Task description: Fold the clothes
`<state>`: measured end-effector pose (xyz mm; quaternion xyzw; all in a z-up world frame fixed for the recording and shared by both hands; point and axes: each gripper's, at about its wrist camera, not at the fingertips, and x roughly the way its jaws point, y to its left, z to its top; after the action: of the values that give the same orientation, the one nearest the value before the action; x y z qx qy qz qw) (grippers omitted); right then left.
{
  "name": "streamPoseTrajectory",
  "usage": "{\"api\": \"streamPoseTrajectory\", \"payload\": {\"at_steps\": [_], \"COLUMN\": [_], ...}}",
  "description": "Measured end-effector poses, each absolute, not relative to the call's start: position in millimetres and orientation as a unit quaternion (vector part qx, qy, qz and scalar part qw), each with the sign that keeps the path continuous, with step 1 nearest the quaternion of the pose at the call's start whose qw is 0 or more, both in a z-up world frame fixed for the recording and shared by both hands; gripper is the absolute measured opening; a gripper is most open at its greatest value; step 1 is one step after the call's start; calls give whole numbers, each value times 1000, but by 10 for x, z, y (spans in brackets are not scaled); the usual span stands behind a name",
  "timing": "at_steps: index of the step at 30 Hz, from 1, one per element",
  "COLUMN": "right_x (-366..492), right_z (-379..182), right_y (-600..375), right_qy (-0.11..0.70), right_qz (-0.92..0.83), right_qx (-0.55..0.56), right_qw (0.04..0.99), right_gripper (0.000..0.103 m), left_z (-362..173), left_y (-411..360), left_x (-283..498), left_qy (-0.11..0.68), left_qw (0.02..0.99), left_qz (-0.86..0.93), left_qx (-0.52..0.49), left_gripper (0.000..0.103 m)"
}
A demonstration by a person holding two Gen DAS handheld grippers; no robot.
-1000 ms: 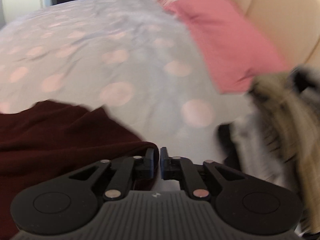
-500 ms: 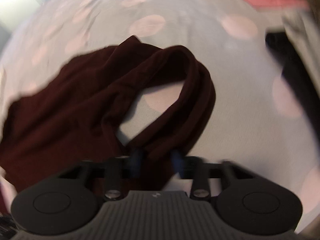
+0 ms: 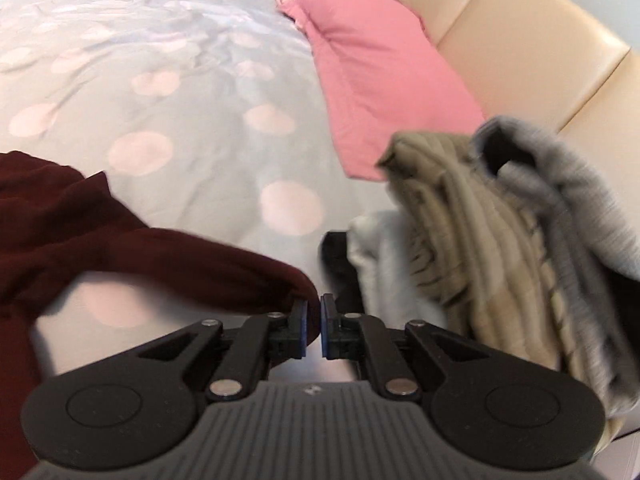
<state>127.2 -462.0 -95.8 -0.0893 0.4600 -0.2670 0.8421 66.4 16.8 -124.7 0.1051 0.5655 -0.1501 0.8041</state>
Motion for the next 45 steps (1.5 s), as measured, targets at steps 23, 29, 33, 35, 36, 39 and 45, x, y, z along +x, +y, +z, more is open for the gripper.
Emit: {"api": "streamPoseTrajectory", "payload": {"at_steps": [23,29,33,35,36,39,45], "right_x": [854,946,914,869,847,786,656], "right_z": [-1354,-1409,-1293,-1188,-1135,-1015,-906], "right_y": [-4492,-4287,-4234,-4278,-4318,-4456,-4279], "right_qy": [514,518,511,498,489,469,463], "right_qz": [-120,-121,-133,-155,-172,-221,-195], "right_qx": [232,161,118,96,81,35,-30], "right_qw": [817,831,841,848,851,854,864], "right_gripper": [60,6,5,5,5,5,22], "left_z": [-1020,-1144,-1122,-1116,-1111,-1083,-943], "left_y": [330,294,289,277,263,217,226], "left_x": [137,139,178,186,184,161,123], "left_qy": [544,554,552,552,550,540,511], "left_qw": [822,819,820,820,821,826,838], "left_qz": [-165,-146,-146,-147,-148,-153,-174], "left_qx": [39,35,35,39,43,59,80], "left_gripper": [23,23,23,23,23,23,23]}}
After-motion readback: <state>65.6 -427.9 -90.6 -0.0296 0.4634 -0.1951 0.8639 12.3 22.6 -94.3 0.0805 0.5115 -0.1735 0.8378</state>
